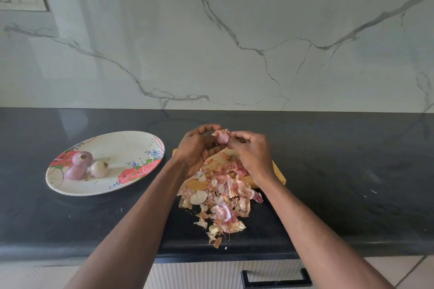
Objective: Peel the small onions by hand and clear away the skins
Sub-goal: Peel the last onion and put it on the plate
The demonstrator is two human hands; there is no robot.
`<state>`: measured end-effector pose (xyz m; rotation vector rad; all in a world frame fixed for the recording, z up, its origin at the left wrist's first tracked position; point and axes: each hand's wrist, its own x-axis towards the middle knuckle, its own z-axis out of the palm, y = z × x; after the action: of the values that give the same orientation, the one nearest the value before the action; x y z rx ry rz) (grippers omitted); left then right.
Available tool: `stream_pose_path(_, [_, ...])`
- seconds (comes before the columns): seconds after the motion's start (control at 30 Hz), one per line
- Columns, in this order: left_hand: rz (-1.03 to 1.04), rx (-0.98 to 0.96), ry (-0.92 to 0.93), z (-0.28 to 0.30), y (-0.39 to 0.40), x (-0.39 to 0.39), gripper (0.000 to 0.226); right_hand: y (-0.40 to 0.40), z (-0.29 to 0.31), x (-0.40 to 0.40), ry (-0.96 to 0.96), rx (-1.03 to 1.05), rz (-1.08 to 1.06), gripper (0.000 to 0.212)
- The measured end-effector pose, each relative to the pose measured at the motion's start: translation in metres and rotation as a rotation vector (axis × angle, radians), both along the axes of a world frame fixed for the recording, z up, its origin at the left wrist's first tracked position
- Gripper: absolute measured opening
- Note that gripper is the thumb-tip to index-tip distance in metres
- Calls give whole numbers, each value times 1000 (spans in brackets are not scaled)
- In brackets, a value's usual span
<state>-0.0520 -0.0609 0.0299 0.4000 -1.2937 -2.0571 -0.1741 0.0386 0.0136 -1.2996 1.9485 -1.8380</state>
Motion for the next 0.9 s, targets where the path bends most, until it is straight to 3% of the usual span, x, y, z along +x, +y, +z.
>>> stream_pose_path(0.17, [22,-21,-8,-1,0,0,16,-1,-7,2,276,-96,-52,16])
stream_pose_path(0.27, [35,-52,-37,-3,4,-2,10,-5,-15,2,430,-151,-141,33])
stream_pose_path(0.47, [63,-145,-72,-6,5,-3,9,-8,-15,3,548,-159,-204,29])
stream_pose_path(0.63, [40,-149,-76,-5,5,-3,13,-6,-12,6,491,-160,-212,41])
stream_pose_path(0.9, [-12,1,-71,-2,5,-2,15,-1,-3,9,115,-57,-190,25])
